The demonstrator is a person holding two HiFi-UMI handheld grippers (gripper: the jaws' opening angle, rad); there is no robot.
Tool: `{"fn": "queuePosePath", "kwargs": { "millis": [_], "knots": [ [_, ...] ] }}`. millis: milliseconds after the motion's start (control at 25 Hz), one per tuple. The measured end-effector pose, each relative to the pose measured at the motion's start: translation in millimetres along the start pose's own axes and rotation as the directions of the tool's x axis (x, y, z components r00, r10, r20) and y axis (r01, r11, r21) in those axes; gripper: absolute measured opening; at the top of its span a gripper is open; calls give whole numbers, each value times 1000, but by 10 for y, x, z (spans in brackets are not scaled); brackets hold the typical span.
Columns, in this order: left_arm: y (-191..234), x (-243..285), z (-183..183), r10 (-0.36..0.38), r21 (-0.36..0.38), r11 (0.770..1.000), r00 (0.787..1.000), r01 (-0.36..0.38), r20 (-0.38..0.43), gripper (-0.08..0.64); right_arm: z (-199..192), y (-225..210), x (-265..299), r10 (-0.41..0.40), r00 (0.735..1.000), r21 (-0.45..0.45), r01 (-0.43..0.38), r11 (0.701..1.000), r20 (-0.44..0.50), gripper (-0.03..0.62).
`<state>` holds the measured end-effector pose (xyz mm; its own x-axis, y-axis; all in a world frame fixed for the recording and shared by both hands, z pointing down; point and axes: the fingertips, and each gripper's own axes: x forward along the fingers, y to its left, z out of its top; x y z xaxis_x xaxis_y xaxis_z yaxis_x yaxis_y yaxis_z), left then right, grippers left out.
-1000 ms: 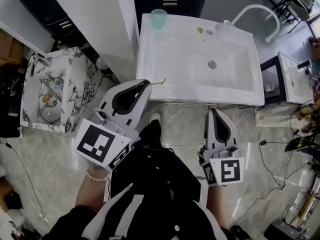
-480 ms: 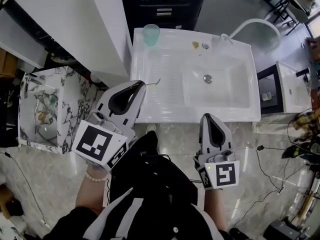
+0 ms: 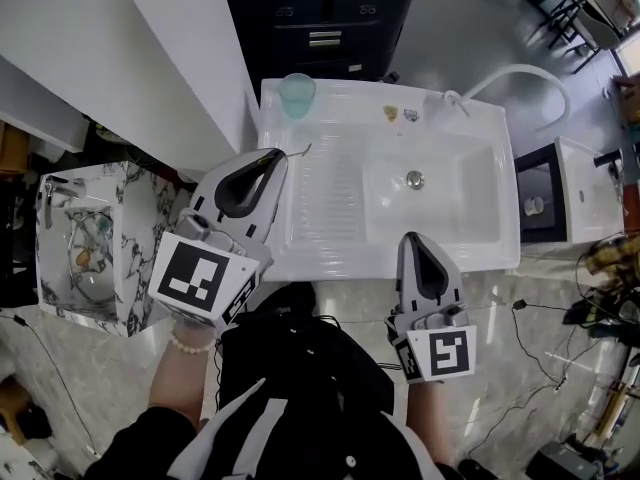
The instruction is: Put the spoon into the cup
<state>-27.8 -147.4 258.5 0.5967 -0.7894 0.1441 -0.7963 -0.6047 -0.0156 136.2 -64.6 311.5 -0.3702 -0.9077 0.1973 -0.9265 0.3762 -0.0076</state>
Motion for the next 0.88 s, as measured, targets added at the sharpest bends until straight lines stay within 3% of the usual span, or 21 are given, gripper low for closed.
{"fn": "queuePosePath", "kwargs": {
  "millis": [880],
  "knots": [
    [768,757,-156,57,33,998,998,-57,-9,6,-34,-85,689,-13,999,21,14,1000,-48,0]
  ]
}}
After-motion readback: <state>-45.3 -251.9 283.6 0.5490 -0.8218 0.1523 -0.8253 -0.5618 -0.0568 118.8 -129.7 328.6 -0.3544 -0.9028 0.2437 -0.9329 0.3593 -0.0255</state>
